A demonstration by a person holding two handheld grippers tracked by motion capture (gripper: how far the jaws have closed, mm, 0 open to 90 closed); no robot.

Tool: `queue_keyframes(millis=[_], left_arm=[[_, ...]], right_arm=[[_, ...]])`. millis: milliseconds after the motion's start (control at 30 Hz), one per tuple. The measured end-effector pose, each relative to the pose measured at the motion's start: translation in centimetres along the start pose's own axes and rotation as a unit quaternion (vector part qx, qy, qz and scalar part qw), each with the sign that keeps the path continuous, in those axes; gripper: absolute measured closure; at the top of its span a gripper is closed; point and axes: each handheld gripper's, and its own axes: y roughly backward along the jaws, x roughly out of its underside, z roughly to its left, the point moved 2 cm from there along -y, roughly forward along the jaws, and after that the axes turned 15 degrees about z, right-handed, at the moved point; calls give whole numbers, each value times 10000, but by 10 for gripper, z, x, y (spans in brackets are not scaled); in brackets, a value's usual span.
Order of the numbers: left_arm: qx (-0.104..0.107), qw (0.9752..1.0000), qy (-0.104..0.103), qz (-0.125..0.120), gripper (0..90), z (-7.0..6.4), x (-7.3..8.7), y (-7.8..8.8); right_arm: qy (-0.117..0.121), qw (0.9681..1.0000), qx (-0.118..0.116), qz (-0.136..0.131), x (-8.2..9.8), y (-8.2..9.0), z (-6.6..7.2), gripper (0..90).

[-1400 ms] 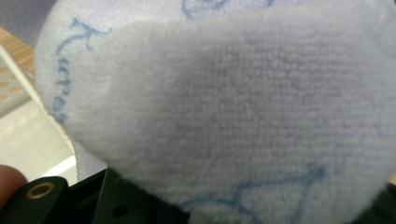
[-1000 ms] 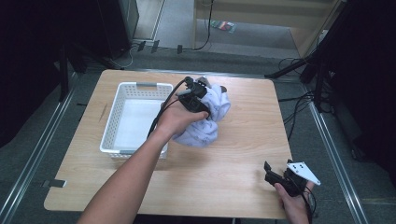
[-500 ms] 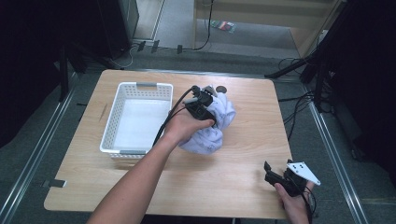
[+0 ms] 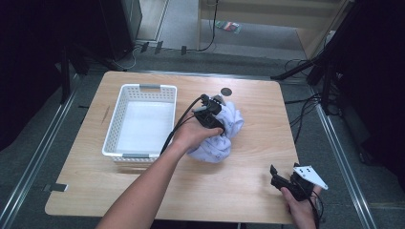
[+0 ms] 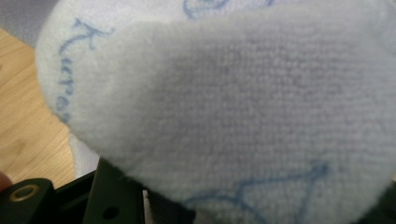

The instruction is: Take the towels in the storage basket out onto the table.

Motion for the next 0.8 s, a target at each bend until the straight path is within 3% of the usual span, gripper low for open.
queue_keyframes(millis=[233,267,367,533,600,800], left_arm=[[180,9998,27,26,400,0,2,-7],[257,9996,93,12,379,-1,1,-11],[417,9991,40,68,305,-1,1,-16],[412,9990,4,179,78,-2,0,-16],[379,9992,44,104,0,-2,1,-12],[75,10000,51,-39,0,5,6,4]], right_arm=[[0,10000,8,-7,0,0,0,119],[-14,10000,7,-4,0,0,0,120],[-5,10000,12,-6,0,0,0,120],[-24,10000,-2,-8,0,0,0,120],[-20,10000,-4,-6,0,0,0,120],[-22,10000,-3,-15,0,0,0,120]])
